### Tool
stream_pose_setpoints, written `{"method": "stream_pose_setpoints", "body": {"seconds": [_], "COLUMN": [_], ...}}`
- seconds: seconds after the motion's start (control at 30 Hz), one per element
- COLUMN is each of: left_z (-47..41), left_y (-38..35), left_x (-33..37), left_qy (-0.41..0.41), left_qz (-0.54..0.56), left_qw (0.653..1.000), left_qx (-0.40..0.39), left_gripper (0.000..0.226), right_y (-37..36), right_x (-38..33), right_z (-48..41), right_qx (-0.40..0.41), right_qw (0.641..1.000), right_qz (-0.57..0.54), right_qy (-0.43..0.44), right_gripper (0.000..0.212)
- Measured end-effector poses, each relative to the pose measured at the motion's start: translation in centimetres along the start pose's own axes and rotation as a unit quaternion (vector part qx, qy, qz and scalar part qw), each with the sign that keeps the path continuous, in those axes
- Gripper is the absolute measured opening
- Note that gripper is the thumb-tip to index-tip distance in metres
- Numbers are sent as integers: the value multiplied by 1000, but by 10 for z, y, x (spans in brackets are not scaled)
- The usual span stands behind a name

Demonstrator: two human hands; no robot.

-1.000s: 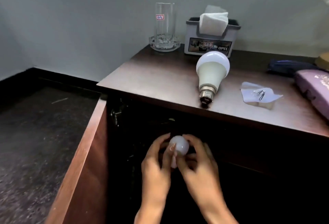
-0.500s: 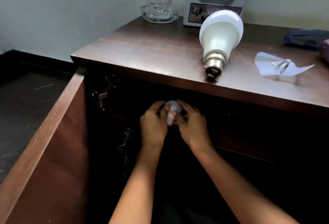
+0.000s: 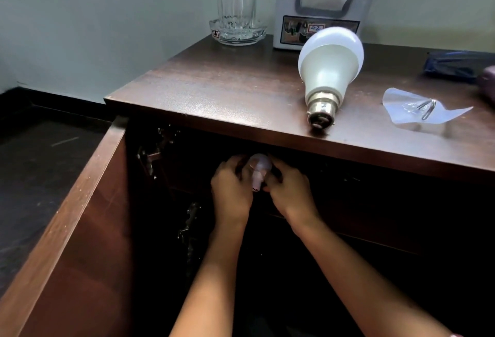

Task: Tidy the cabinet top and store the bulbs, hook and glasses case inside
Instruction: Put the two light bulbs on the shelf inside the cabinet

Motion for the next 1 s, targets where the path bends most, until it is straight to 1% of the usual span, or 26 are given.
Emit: {"method": "stream_pose_setpoints", "body": {"seconds": [0.13,0.23,0.3,0.43,0.5,0.57,0.63,0.7,0.77,0.8,0.87,0.93,0.97,1.0], "left_z": [4,11,15,21,27,36,48,58,64,68,73,73,68,60], "left_y": [4,8,9,10,11,12,14,16,20,24,33,43,46,46], "left_x": [5,14,19,24,28,32,39,46,57,67,93,124,138,150], "left_qy": [-33,-58,-68,-61,-63,-60,-50,-68,-104,-132,-216,-290,-299,-289], "left_qz": [8,35,51,61,74,114,171,206,227,239,250,243,243,244], "left_qw": [998,995,993,993,990,981,962,943,929,922,910,899,900,908], "left_qx": [43,77,84,83,100,146,207,251,274,273,253,220,202,179], "left_gripper": [26,25,24,22,18,14,16,17,12,10,6,7,10,14], "right_y": [-1,2,5,6,6,7,8,8,11,13,22,39,53,70], "right_x": [-1,-1,-1,1,2,2,4,4,2,0,-10,-27,-40,-52], "right_z": [-2,-1,1,5,7,11,14,16,20,24,45,79,94,105], "right_qx": [11,24,30,36,41,44,53,60,69,78,96,132,158,196], "right_qw": [1000,999,998,998,998,998,997,997,996,995,992,988,983,974], "right_qz": [20,45,54,45,44,43,42,39,57,68,75,59,43,28], "right_qy": [1,4,7,5,8,18,27,25,14,7,7,60,88,114], "right_gripper": [35,36,37,38,39,41,41,41,40,39,32,24,21,19]}}
Point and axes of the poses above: each hand's wrist, its own z-axis away from the middle knuckle, its own y-axis out of the back of the hand, x = y × z, the point moved 1 cm from there along -z, towards the middle knuckle, and after that the axes turned 13 degrees about z, right-handed, at the moved point
